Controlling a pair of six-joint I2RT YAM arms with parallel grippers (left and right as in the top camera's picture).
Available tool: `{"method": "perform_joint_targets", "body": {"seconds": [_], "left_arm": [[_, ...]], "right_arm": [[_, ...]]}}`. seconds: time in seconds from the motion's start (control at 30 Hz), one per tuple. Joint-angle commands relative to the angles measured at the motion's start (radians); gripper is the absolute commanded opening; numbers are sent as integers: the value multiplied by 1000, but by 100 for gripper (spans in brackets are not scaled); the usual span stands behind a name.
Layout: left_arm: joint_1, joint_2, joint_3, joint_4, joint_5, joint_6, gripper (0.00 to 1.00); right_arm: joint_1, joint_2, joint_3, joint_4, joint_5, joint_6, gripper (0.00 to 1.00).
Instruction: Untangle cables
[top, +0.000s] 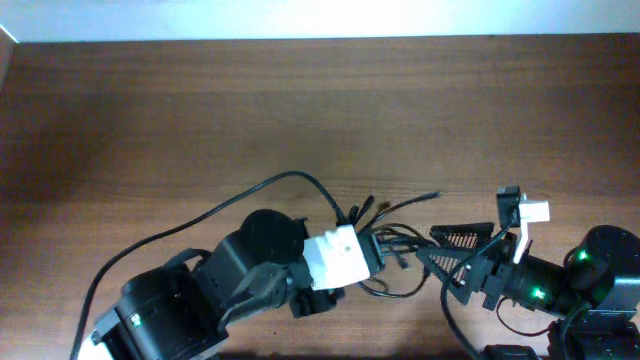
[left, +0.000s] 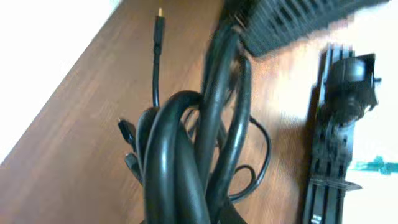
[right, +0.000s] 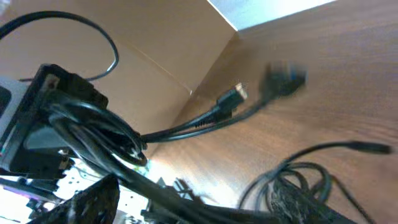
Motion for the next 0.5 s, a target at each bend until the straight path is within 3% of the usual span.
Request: {"method": "perform_joint_targets", "body": {"seconds": [0.0, 0.07, 0.17, 0.3, 0.47], "left_arm": [[-2, 8, 15, -44, 62, 201, 0], [-2, 37, 15, -44, 69, 216, 0], [-2, 83, 15, -4, 218, 275, 0], [-2, 97, 15, 66, 396, 323, 0], [-2, 161, 15, 108, 451, 322, 0]], "right_arm": [[-5, -3, 8, 35, -109, -157, 77], [-5, -3, 8, 142, -246, -203, 77], [-5, -3, 8, 184, -328, -251, 78], [-5, -3, 8, 184, -335, -251, 72], [-5, -3, 8, 184, -353, -251, 64]]}}
